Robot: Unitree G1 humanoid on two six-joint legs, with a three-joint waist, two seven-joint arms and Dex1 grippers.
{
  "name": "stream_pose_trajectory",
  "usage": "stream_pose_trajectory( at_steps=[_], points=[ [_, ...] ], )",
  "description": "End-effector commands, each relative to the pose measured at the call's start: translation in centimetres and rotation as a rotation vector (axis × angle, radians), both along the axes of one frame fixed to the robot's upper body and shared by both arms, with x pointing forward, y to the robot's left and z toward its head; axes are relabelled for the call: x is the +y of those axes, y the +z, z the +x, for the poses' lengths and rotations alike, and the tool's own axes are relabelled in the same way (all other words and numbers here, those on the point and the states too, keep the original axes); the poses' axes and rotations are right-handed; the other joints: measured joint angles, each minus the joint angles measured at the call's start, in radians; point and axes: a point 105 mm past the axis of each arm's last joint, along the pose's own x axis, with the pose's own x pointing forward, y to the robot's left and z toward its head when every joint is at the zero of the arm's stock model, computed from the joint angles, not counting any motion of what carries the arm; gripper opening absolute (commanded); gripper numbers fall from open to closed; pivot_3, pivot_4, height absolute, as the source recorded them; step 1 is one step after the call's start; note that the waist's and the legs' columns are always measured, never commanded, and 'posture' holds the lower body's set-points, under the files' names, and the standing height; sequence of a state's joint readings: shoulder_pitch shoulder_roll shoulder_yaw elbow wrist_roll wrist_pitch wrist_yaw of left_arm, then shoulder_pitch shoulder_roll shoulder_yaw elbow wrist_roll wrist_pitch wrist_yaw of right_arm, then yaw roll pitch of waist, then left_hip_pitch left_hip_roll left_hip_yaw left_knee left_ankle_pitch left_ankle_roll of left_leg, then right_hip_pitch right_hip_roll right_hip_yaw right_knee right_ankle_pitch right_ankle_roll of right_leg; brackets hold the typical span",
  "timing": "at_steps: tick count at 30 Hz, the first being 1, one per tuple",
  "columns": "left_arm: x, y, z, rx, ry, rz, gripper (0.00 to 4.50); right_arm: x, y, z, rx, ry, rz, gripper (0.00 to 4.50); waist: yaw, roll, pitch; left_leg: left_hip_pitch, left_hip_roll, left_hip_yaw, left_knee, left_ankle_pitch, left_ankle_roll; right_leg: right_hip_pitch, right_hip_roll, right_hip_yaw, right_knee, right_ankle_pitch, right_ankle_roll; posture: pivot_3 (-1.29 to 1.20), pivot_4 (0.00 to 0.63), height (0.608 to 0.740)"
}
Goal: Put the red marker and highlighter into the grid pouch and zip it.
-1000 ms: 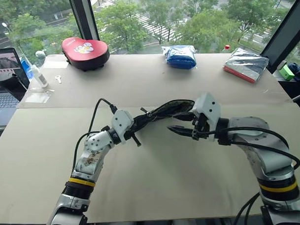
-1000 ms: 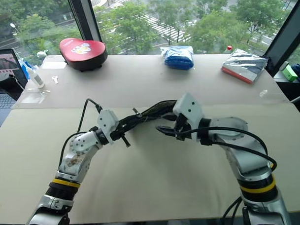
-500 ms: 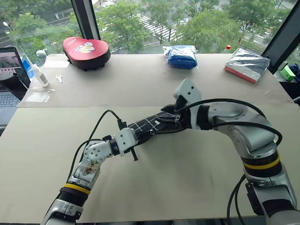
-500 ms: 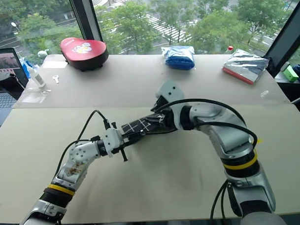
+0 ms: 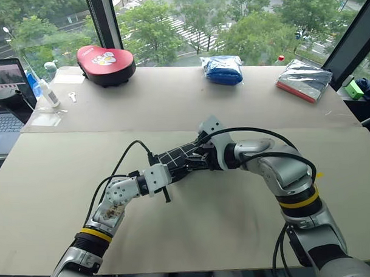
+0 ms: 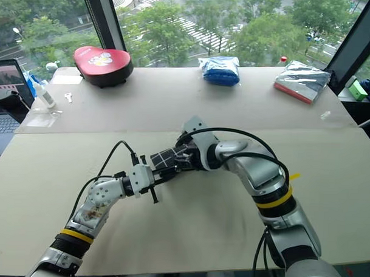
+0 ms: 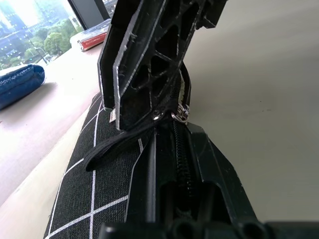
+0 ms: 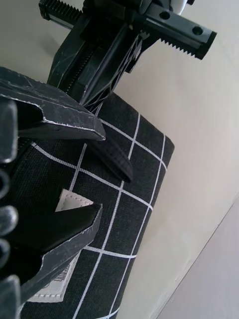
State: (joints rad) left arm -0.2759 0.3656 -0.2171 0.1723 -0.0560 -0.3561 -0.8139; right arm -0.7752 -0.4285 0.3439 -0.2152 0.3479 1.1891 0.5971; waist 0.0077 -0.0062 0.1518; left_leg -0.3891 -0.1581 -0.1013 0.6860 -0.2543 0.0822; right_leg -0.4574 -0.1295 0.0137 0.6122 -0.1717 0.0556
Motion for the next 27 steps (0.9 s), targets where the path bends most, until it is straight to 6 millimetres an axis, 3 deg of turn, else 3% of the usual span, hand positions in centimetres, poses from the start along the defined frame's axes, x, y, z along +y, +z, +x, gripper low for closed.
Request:
stream_pose_trajectory(
  at_steps=[1,8,18,27],
  points=[
    [-0.2,0.9,0.0,-0.049,0.0,-0.02,0.0,0.4,0.5,0.2,-0.035,-0.006,-0.01,2.28,-0.001,0.0,0.0,0.0,0.0,0.0,0.0,0.0,0.0,0.0,0.0,0.0,0.0,0.0,0.0,0.0,0.15,0.74],
    [0.0,0.7,0.0,-0.046,0.009,-0.02,0.0,0.7,1.5,1.1,-0.021,-0.036,0.039,2.28,-0.005,0.0,0.0,0.0,0.0,0.0,0.0,0.0,0.0,0.0,0.0,0.0,0.0,0.0,0.0,0.0,0.15,0.74],
    [0.2,0.4,0.2,-0.04,0.01,-0.014,0.0,2.0,2.0,-1.3,0.08,0.088,0.11,2.28,-0.01,0.0,0.0,0.0,0.0,0.0,0.0,0.0,0.0,0.0,0.0,0.0,0.0,0.0,0.0,0.0,0.15,0.74],
    [0.2,0.2,0.3,-0.042,0.009,-0.017,0.0,1.8,-0.6,-2.0,0.106,0.091,0.03,2.28,-0.013,0.0,0.0,0.0,0.0,0.0,0.0,0.0,0.0,0.0,0.0,0.0,0.0,0.0,0.0,0.0,0.15,0.74]
  ],
)
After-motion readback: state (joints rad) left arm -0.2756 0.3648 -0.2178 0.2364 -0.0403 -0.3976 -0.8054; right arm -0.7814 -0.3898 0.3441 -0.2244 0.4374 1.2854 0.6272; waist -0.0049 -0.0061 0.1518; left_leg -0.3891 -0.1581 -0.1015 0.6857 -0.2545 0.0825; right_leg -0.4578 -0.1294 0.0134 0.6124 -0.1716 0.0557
